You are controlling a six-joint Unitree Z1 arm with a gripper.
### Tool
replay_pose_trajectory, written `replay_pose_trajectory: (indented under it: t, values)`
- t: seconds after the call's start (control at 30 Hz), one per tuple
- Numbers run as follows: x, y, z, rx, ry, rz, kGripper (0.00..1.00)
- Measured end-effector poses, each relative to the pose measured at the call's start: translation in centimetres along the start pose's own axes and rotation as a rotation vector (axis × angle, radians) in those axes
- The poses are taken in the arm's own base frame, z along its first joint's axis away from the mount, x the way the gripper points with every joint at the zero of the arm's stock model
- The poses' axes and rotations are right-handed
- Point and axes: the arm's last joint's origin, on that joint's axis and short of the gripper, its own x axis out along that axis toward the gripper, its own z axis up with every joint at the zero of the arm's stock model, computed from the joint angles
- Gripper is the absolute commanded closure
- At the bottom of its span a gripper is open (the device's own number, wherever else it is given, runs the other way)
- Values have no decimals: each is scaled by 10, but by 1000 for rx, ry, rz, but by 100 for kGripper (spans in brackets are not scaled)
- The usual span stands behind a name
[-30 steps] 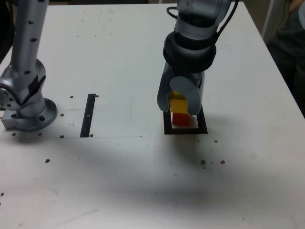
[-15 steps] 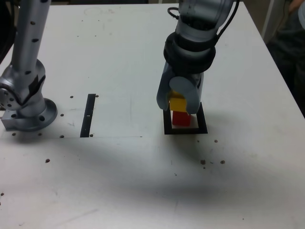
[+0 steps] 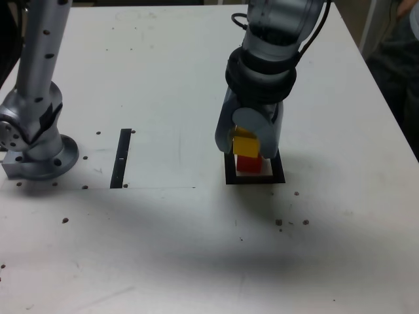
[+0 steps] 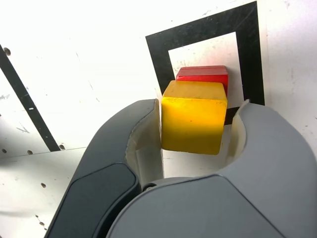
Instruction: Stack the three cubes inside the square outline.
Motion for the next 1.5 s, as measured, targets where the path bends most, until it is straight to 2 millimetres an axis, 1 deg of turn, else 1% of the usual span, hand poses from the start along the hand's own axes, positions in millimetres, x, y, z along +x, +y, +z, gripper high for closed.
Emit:
replay_pose_trajectory:
  t: [0.07, 0.13, 0.23, 0.33, 0.4, 0.57, 0.67, 0.73, 0.83, 0.9, 1.1, 1.13, 1.27, 1.37, 1.43, 1.5]
  values:
    - [0, 0, 0, 1, 0, 4, 4]
    - [0, 1, 0, 3, 1, 15, 1]
    - [-4, 4, -5, 14, 8, 32, 1]
    - [-13, 14, -14, 21, -5, 36, 1]
    - [-16, 24, -18, 56, -2, 36, 1]
    - [-15, 64, -23, 94, 1, 49, 1]
    - [-14, 96, -25, 106, 4, 77, 1]
    - [-7, 118, -25, 106, 25, 77, 1]
    - [5, 155, -26, 102, 46, 65, 1]
    - [7, 182, -29, 91, 35, 63, 1]
    - [19, 267, -49, 6, 5, 69, 0]
    - [22, 278, -52, -7, 4, 72, 0]
    - [31, 311, -56, -14, -2, 86, 0]
    - [46, 330, -52, 27, 20, 68, 0]
    - [58, 336, -42, 65, 41, 53, 1]
    - [66, 339, -33, 86, 47, 48, 1]
